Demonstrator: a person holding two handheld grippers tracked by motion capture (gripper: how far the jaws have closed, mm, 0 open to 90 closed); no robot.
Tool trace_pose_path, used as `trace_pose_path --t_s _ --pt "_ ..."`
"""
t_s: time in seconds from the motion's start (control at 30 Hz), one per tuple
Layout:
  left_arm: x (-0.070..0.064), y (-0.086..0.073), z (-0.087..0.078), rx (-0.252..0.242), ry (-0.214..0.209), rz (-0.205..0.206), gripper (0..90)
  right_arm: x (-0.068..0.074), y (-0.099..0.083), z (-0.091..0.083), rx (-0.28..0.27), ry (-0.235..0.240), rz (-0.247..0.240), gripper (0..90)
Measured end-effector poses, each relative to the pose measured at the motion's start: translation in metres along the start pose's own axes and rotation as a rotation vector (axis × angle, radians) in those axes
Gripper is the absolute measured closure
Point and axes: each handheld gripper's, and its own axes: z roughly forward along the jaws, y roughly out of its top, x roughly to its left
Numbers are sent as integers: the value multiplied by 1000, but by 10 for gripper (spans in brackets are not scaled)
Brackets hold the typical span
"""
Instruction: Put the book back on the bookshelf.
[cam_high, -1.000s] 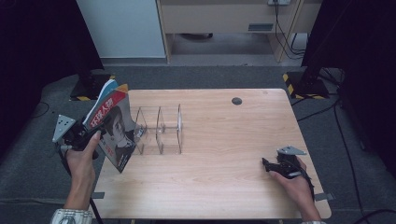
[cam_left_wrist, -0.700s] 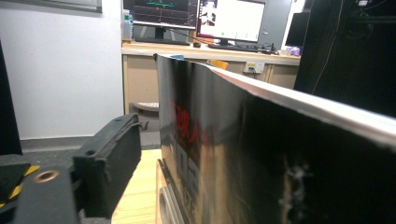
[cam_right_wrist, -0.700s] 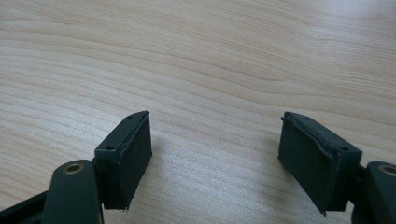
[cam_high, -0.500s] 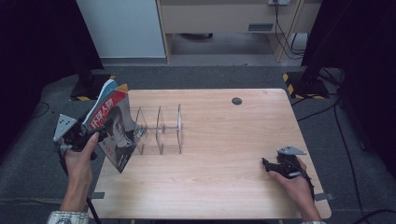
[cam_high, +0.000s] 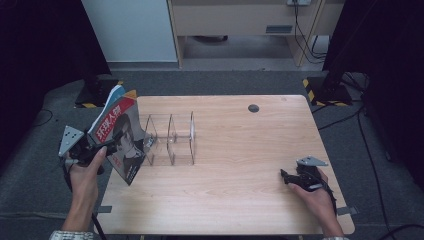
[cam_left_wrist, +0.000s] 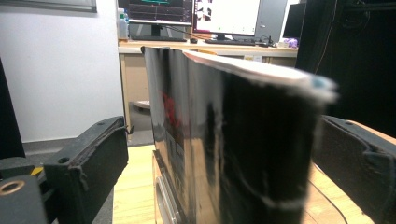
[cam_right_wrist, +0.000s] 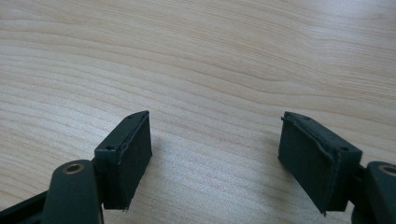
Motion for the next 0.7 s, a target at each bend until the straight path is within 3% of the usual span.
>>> trace_pose_path --t_s 0.3,0.7 --pt "-4 -4 -8 22 1 28 28 0 0 0 0 1 0 256" --pt "-6 -13 -18 25 6 20 22 0 0 0 2 3 1 255"
